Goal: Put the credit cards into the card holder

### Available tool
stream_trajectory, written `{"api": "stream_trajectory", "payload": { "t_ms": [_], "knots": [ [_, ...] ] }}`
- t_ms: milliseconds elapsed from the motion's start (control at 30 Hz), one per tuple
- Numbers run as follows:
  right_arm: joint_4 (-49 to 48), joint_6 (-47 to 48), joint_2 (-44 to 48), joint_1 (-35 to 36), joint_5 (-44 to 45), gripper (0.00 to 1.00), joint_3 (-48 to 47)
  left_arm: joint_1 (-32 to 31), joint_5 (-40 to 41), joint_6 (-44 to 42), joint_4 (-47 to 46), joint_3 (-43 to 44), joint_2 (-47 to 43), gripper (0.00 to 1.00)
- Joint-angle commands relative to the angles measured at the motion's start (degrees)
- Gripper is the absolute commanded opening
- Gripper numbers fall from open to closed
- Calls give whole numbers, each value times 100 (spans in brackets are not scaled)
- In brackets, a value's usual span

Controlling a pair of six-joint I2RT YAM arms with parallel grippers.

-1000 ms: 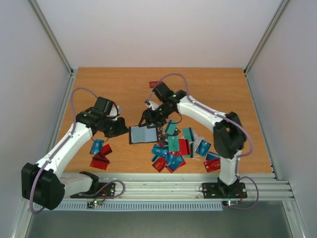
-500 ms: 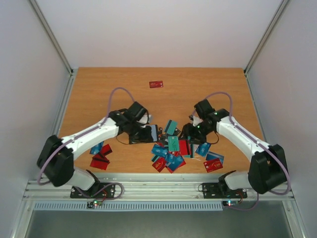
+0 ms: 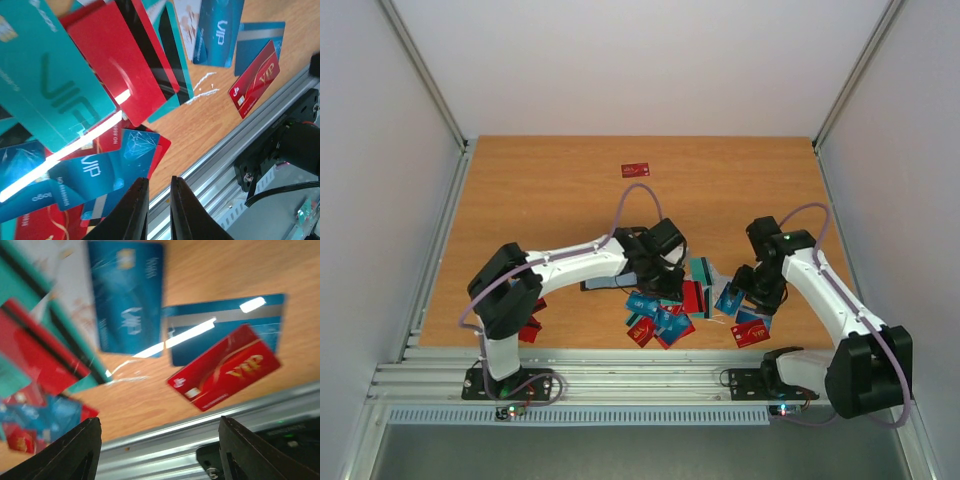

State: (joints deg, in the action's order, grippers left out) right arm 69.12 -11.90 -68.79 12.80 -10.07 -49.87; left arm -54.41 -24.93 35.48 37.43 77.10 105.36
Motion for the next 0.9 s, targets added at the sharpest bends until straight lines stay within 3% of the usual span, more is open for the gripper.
{"api": "stream_trajectory", "payload": {
  "t_ms": [0, 267, 400, 700, 867],
  "knots": [
    [379, -592, -164, -623, 850, 66, -75, -145, -141, 214, -280, 126, 101, 15],
    [-86, -604, -923, -1999, 1189, 68, 44, -157, -170, 208, -368, -204, -129, 15],
    [-742, -574, -1228, -2605, 587, 64, 419, -157, -161, 155, -379, -375, -311, 15],
    [-2005, -770, -1646, -2678, -568, 53, 1491, -157, -22, -12, -270, -581, -614, 15],
    [-2027, -794, -1612, -2663, -737, 51, 1680, -157, 6, -76, -305, -621, -644, 15]
  ]
}}
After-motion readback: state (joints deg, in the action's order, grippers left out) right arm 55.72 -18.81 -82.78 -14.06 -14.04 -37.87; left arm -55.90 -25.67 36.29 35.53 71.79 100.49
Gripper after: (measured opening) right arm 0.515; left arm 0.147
